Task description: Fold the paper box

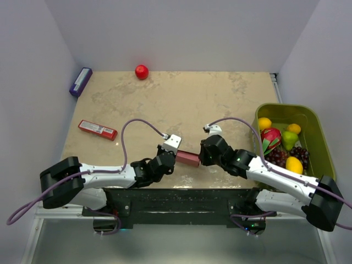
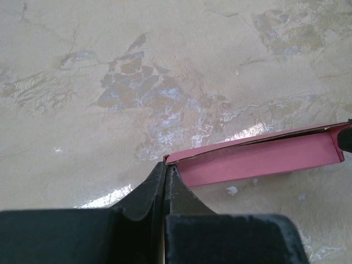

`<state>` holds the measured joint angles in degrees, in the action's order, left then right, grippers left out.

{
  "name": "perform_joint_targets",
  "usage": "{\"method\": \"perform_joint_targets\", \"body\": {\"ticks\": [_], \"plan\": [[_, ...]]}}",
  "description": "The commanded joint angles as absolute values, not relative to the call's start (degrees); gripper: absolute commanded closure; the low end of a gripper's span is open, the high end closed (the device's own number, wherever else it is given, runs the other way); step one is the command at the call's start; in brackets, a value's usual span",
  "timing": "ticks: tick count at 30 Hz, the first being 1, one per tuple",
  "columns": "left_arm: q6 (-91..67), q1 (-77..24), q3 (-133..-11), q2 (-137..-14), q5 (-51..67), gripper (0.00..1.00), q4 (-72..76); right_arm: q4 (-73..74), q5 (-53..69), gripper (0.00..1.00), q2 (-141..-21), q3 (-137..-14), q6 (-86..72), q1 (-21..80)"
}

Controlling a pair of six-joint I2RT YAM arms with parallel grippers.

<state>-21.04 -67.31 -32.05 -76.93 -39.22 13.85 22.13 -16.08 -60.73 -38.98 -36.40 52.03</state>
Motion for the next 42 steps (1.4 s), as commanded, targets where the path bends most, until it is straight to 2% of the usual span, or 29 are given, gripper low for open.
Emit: {"method": "perform_joint_targets", "body": {"ticks": [1, 3, 5, 16, 28, 42], "plan": [[-22.24, -68.2, -31.38, -79.54, -33.66, 1.0, 5.71, 19.86, -17.49, 0.87, -60.73, -38.94, -35.86, 52.21], [-22.32, -68.2, -31.46, -79.63, -33.58, 1.0, 5.63, 19.6, -17.23, 0.96, -60.65, -38.5, -36.03, 52.21], [-22.41, -68.2, -31.64, -79.72, -33.4, 1.0, 5.63, 19.42, -16.96, 1.0, -60.73, -38.06, -36.12, 52.38], [-23.91, -68.29, -33.31, -81.3, -33.05, 1.0, 4.83, 17.93, -20.74, 1.0, -59.94, -35.24, -39.72, 55.89], [-24.87, -68.29, -33.31, -81.12, -32.96, 1.0, 4.66, 19.86, -31.55, 1.0, -63.54, -32.79, -46.92, 66.44], [-24.17, -68.47, -33.05, -77.7, -31.9, 0.98, 4.57, 17.67, -33.57, 1.0, -69.52, -32.34, -49.75, 67.76]]}}
